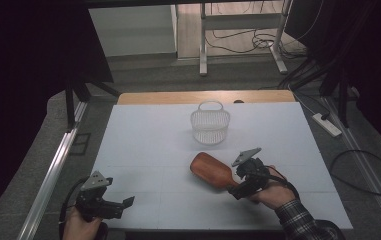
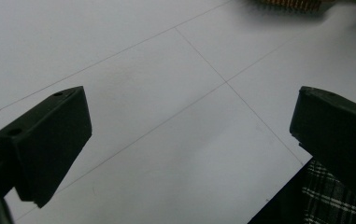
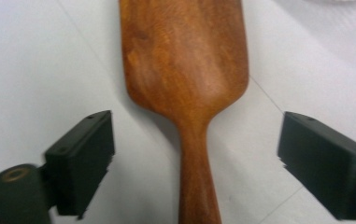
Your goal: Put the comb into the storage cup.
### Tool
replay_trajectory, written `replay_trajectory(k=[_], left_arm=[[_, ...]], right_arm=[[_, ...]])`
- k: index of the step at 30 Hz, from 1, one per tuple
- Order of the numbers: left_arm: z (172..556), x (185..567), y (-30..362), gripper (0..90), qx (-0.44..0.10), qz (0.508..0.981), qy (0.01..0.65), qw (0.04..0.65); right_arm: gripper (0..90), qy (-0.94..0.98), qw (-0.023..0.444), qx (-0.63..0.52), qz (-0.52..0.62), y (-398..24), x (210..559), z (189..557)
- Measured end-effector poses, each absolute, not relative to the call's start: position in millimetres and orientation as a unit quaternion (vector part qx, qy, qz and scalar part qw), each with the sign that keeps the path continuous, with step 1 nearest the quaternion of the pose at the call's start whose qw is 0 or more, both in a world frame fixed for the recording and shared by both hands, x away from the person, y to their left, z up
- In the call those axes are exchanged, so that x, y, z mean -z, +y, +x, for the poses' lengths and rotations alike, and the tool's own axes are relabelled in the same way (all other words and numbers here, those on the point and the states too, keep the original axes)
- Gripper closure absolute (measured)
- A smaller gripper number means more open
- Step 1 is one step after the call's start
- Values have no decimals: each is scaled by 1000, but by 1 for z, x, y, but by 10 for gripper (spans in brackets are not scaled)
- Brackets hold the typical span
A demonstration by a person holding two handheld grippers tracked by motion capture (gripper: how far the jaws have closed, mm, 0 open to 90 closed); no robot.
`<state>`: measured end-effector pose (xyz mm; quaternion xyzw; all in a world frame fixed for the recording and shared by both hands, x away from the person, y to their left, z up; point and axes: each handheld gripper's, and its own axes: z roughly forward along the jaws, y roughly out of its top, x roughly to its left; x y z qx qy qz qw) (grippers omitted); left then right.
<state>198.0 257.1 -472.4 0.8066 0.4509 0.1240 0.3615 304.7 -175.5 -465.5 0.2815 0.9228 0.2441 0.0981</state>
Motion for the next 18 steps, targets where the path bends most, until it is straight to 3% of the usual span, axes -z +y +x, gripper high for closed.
replay_trajectory(k=[6,18], left_arm=[[198,472,257,0,-123,807,451,362],[198,473,257,0,-123,808,450,361]], right_arm=[[1,916,89,-255,298,-180,467,308],[0,913,72,-267,299,-185,474,316]])
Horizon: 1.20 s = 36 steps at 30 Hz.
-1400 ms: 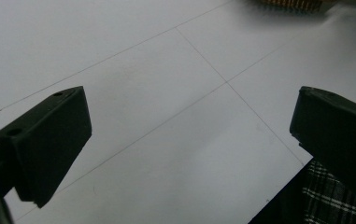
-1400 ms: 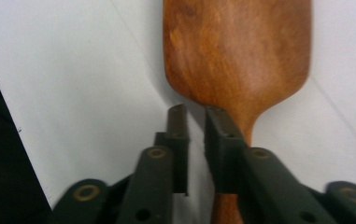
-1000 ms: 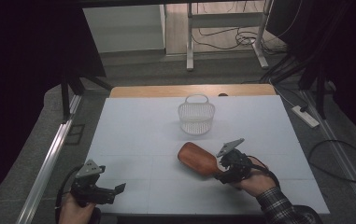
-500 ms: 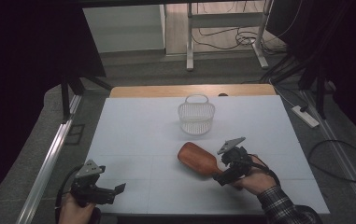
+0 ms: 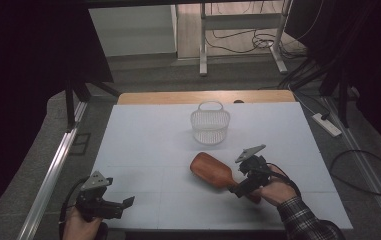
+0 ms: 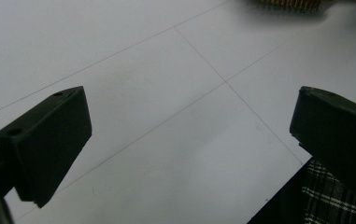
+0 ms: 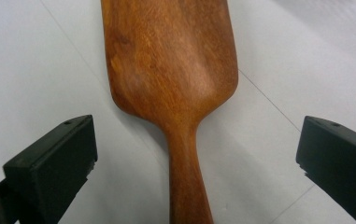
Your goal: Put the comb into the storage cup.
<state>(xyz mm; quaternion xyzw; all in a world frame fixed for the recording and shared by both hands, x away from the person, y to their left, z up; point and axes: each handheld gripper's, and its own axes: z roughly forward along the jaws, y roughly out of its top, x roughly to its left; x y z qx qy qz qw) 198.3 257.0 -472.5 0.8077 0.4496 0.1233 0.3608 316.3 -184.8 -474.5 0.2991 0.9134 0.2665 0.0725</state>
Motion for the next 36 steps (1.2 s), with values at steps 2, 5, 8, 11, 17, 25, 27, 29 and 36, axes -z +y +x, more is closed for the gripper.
replay_trajectory(k=[2,5,8,11,17,25,27,29,36], left_arm=[[198,472,257,0,-123,808,450,361],[198,472,257,0,-123,808,450,361],[198,473,257,0,-123,808,449,361],[198,472,257,0,-123,808,449,361],[198,472,257,0,-121,808,449,362],[198,472,257,0,-121,809,448,362],[198,472,257,0,-120,809,448,362],[198,472,257,0,-121,809,448,362],[199,473,257,0,-121,809,448,361]], right_arm=[[0,912,68,-266,304,-184,478,317],[0,916,67,-256,303,-183,481,317],[0,918,68,-247,302,-180,484,317],[0,920,68,-235,305,-178,488,317],[0,929,65,-208,300,-173,495,317],[0,934,69,-180,302,-169,503,320],[0,934,67,-179,302,-169,504,319],[0,935,67,-177,302,-169,504,319],[51,935,74,-174,299,-168,505,318]])
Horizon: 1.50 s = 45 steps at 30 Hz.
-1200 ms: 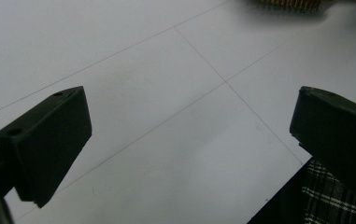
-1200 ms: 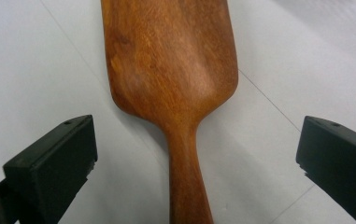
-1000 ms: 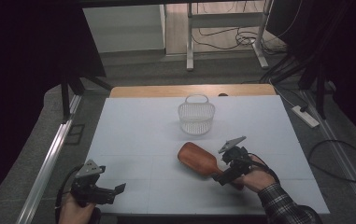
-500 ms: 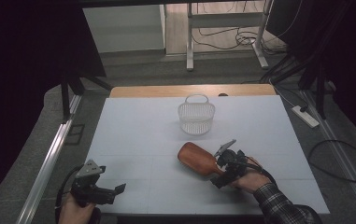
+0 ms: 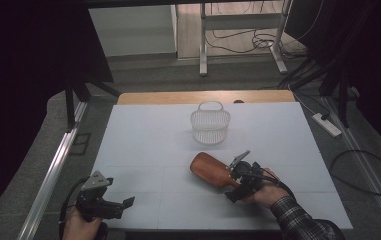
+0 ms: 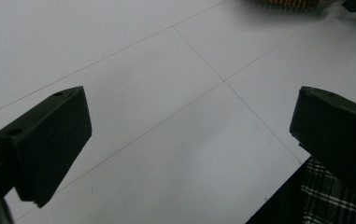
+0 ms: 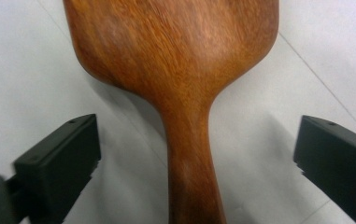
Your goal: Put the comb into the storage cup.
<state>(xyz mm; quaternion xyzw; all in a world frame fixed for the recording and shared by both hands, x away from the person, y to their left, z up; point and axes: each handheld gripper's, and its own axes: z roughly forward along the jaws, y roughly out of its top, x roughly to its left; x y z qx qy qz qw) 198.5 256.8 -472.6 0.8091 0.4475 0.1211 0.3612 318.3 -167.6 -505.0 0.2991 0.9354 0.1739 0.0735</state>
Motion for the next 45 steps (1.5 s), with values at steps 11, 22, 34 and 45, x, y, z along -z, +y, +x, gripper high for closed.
replay_trajectory(k=[11,22,34,45], left_arm=[[198,473,257,0,-122,810,447,360],[198,472,256,0,-122,811,447,358],[199,473,255,0,-123,812,445,357],[198,471,254,0,-125,812,440,363]], right_arm=[[493,935,60,-197,287,-170,498,318],[695,942,56,-197,267,-170,498,317],[717,937,54,-214,272,-173,494,316],[718,921,61,-253,291,-180,483,316]])
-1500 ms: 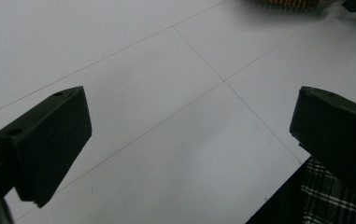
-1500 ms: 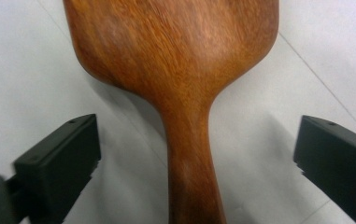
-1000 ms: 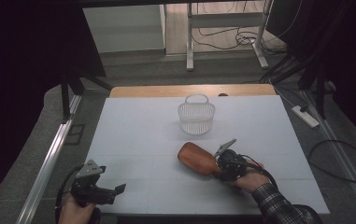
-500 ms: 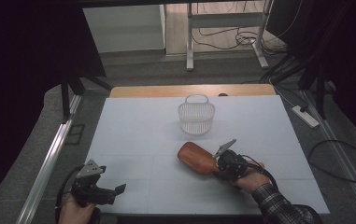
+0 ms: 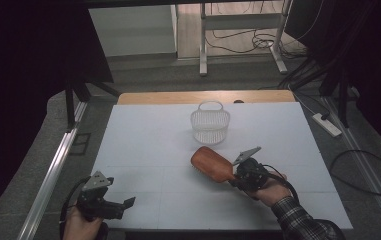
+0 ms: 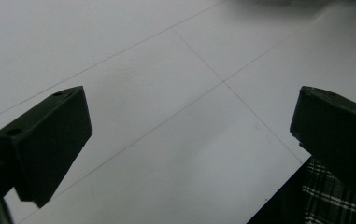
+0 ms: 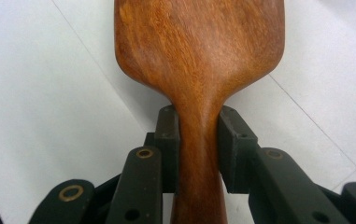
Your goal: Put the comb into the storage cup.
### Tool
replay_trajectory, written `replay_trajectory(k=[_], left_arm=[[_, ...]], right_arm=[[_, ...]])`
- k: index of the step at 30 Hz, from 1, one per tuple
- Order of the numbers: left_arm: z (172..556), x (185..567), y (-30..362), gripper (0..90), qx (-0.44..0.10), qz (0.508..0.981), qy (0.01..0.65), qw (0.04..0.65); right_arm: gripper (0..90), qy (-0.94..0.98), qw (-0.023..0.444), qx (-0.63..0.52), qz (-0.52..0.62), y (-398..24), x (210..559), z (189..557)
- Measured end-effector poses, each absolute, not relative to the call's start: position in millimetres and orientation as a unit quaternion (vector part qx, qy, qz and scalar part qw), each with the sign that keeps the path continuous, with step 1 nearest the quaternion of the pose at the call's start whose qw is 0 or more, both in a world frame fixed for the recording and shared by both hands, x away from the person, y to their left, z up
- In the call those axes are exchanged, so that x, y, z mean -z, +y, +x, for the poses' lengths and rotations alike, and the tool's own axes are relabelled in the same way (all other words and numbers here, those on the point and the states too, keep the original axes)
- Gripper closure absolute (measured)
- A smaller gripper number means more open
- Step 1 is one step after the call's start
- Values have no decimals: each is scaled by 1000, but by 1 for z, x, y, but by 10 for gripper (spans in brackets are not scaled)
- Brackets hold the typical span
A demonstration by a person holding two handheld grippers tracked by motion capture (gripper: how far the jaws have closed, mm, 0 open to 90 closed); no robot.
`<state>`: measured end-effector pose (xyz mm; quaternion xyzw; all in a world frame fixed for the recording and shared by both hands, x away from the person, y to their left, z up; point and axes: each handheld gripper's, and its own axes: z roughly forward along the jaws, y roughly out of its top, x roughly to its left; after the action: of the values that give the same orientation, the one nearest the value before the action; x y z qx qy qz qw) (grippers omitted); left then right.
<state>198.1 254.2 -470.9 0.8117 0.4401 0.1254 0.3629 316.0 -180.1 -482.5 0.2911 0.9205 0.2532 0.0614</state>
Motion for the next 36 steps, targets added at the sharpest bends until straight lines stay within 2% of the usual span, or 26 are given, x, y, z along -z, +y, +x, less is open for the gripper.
replay_trajectory(k=[14,19,36], left_arm=[[205,464,249,0,-114,807,414,405],[210,462,245,0,-132,801,419,406],[237,456,226,0,-87,797,399,444]], right_arm=[[717,916,66,-283,278,-179,472,310],[716,914,67,-293,274,-179,467,307],[716,905,71,-326,265,-177,455,303]])
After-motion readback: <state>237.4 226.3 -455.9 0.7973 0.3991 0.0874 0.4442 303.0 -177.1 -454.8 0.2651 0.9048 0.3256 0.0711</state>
